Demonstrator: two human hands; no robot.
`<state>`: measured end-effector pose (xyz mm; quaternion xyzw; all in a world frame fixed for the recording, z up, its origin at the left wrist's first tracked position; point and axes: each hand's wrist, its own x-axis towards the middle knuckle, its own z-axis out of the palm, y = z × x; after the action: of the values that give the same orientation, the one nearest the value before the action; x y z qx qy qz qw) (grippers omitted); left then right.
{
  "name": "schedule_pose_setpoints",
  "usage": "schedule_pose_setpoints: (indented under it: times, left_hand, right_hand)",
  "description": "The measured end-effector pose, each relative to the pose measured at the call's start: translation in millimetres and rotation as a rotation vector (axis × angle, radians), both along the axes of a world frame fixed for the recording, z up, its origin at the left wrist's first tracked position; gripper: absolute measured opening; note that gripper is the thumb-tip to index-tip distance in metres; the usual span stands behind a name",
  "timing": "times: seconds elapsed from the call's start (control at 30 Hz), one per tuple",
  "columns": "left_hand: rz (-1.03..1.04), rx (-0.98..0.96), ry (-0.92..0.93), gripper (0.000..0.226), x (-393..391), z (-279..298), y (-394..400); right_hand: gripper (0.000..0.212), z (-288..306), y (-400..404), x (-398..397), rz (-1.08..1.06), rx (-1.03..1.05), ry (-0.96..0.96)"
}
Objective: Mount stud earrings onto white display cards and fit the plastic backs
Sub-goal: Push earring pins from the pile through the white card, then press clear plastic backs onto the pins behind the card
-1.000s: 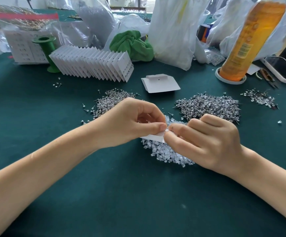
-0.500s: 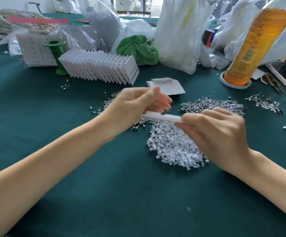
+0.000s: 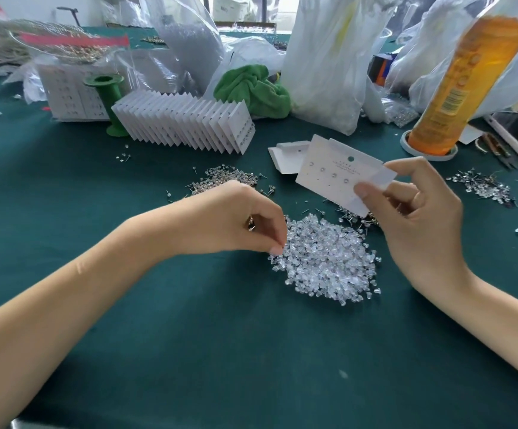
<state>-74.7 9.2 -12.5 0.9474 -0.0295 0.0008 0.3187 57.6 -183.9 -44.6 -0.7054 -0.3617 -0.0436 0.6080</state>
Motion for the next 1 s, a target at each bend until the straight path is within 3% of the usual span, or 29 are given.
schedule_pose_setpoints:
  times: [0.27,0.53,0.77,0.87,1.0]
  left_hand:
    - [-0.01,-0.082,0.009,0.007,0,0,1]
    - [0.062,-0.325,0.036,0.015,3,-1,7]
    - [0.13,-0.357,0.026,0.02,5,-1,6]
    - [0.186,-0.401,-0.015,0.018,6,-2,8]
    - [0.38,-0.502,-0.084,0.021,7,-2,18]
  right_hand:
    - [0.017,-3,0,1,0.015,-0.031,-0.026]
    - [0.016,-3,1,-2,0.044,-0.022,-0.052]
    - [0.019,-1,0,-5,0.06,0.023,-0.136]
    - [0.019,-2,-4,-4,0.046,0.037,-0.324]
    - [0.016,-1,-5,-3,0.039,0.035,-0.809]
